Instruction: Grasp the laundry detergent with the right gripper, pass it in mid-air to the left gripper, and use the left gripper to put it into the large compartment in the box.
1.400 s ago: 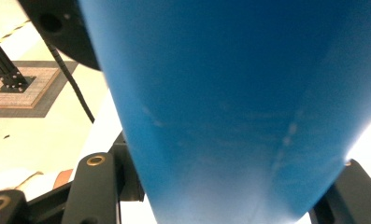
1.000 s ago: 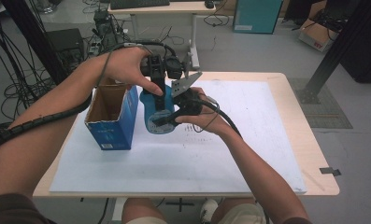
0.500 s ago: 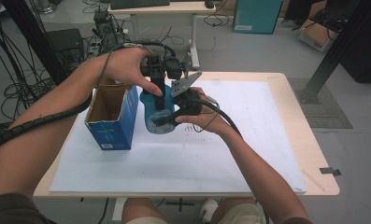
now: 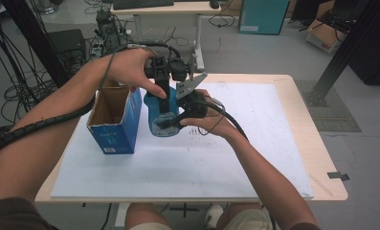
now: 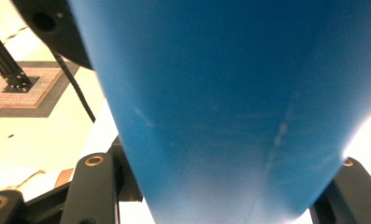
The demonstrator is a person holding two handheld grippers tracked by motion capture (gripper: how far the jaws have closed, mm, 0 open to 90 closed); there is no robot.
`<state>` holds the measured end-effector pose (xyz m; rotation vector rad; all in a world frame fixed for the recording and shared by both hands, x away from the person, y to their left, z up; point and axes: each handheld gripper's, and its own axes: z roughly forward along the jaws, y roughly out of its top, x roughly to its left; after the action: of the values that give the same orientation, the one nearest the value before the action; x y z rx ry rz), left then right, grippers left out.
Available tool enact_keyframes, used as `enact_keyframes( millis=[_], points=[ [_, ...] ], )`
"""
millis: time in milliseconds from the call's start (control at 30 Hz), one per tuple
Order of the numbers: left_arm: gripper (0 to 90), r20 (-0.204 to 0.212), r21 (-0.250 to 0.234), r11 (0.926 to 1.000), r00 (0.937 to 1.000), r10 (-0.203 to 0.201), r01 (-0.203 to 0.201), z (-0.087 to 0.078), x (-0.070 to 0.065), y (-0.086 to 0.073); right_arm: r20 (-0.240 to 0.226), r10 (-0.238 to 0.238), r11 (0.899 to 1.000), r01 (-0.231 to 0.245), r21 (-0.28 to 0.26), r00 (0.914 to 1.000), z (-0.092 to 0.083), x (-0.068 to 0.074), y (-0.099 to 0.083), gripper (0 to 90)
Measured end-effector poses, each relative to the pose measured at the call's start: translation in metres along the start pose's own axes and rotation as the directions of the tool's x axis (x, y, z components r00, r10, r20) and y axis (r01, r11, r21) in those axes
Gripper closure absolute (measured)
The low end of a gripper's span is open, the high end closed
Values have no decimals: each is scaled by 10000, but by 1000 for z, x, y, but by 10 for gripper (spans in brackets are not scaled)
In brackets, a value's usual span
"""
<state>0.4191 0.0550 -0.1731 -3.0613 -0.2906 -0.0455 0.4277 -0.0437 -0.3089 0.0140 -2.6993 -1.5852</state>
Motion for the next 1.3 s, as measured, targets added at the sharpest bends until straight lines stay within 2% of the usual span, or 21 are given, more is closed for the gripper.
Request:
enact_keyframes(
  millis=[67,400,467,500,700,1067,1267,1300],
  points=[
    [372,3,22,10000,10000,16,-16,0,0,0,-107,98,9999,-98,-30,9999,0,1,0,404],
    [372,-24,-37,10000,10000,-19,19,1,0,-1,-2,-142,9999,142,-24,9999,1,-1,0,403],
    [372,-80,-65,10000,10000,-10,9,1,0,-2,-3,-110,9999,110,1,9999,1,-1,0,403],
    [372,-104,-86,10000,9999,-17,16,1,-1,-2,-138,69,10000,-69,-30,9999,1,0,0,403],
    [372,-178,-37,10000,9998,16,-17,1,-1,-2,24,-86,10000,86,17,10000,2,0,0,403],
    [372,-24,-45,10000,10000,-33,33,1,-1,-2,-14,-103,9999,103,22,9999,1,0,0,401],
    [371,-128,-143,9999,9999,-38,36,0,-2,-2,-36,-178,9998,178,-49,9998,1,-1,0,399],
    [371,-82,-90,10000,10000,-35,34,0,-2,-2,-134,1,10000,-2,-81,9999,1,1,1,399]
  ],
)
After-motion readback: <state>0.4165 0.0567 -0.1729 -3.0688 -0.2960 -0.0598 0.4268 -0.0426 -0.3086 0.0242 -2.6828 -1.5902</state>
